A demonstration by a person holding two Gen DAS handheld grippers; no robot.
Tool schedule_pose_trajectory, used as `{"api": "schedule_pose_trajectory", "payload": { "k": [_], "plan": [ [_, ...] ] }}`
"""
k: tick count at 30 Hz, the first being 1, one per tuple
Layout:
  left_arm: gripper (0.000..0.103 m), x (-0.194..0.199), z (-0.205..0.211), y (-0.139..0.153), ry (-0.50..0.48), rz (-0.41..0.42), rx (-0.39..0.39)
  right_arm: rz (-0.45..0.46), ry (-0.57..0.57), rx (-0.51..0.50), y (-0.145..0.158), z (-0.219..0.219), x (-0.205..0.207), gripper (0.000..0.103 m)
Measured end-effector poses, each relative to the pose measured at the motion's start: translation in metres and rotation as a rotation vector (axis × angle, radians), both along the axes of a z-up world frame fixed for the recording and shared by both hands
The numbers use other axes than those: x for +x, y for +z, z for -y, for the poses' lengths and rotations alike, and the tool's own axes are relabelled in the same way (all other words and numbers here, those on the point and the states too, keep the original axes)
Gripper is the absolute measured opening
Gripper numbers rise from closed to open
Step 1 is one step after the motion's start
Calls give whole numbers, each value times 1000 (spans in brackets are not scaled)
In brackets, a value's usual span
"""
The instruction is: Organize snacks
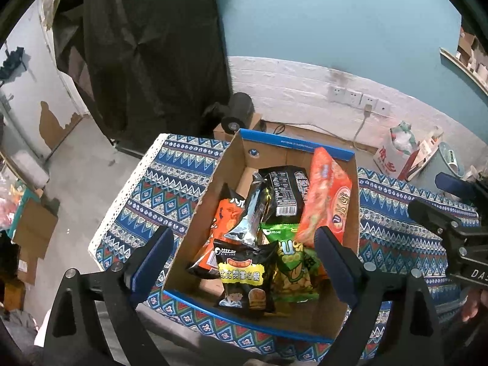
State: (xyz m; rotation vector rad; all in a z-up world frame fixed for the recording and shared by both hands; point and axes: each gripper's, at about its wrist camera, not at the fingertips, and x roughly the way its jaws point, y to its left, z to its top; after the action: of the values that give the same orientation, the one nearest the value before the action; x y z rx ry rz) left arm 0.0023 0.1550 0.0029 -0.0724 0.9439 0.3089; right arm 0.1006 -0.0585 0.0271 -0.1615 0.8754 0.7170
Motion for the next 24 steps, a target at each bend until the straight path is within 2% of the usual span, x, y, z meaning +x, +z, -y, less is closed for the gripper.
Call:
{"api": "schedule_pose_trajectory", "payload": {
  "k": [24],
  "plan": [
    [94,-3,1,2,0,3,14,7,2,-10,-1,0,-1,83]
  ]
}}
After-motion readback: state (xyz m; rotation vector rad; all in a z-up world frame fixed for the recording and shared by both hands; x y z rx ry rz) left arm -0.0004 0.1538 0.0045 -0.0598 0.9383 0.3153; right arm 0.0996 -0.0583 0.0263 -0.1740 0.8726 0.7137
